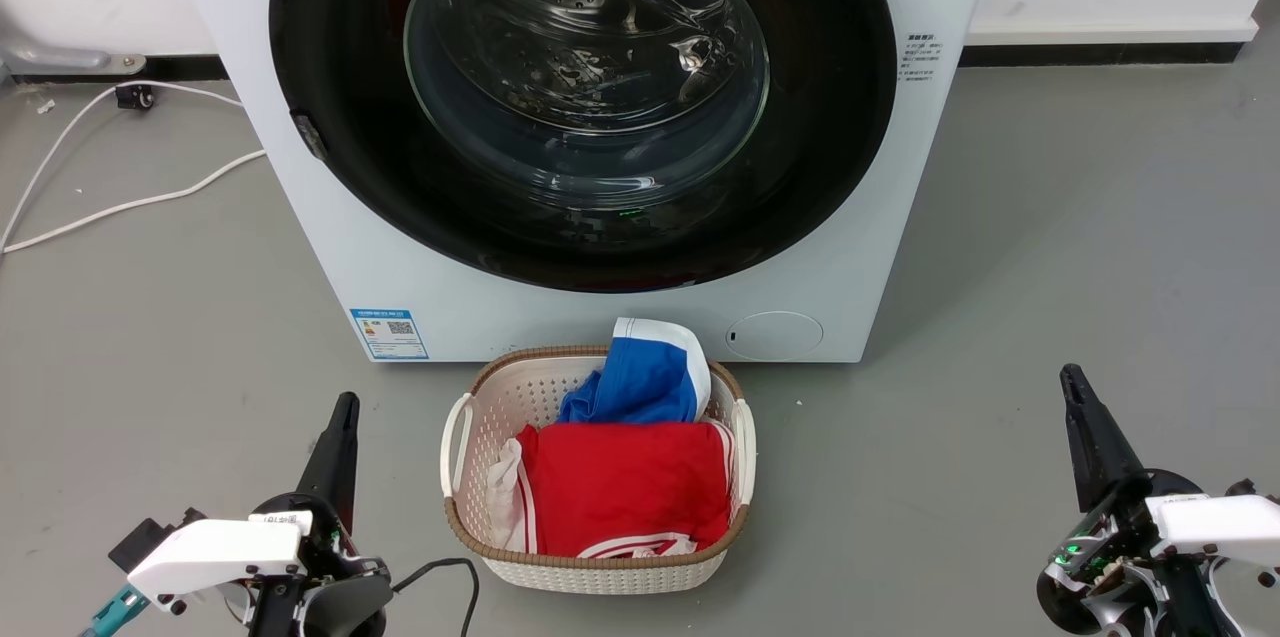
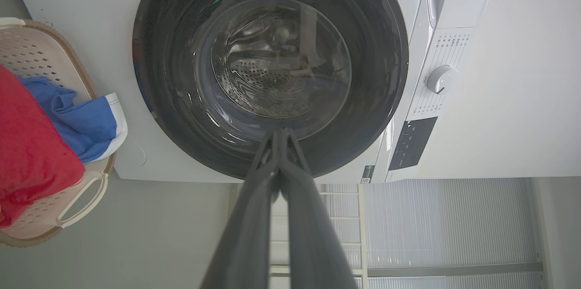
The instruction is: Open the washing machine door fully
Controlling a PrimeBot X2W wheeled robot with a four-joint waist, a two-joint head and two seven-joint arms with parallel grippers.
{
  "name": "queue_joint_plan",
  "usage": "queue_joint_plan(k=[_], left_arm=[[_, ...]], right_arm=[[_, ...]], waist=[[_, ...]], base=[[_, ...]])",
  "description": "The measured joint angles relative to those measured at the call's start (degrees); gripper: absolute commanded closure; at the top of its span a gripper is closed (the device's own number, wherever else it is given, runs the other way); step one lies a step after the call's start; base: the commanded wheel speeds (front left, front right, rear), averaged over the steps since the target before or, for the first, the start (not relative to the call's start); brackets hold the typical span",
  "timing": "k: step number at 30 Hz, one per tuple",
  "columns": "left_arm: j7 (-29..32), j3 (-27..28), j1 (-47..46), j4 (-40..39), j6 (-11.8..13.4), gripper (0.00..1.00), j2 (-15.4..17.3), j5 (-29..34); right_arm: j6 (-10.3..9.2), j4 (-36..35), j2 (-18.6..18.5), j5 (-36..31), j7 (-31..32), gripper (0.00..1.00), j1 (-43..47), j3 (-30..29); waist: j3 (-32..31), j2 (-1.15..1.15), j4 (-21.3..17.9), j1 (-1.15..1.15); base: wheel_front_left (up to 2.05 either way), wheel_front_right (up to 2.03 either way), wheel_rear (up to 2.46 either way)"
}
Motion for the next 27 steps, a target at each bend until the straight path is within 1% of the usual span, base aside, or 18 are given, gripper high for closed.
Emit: queue_joint_plan(k=[27], left_arm=[[0.32, 0.34, -0.01, 0.02, 0.00, 1.00, -0.23, 0.40]], right_arm=[[0.00, 0.02, 0.35, -0.42, 0.48, 1.00, -0.11, -0.44]], waist=[[0.00, 0.00, 0.00, 0.00]], base=[[0.00, 0.00, 0.00]])
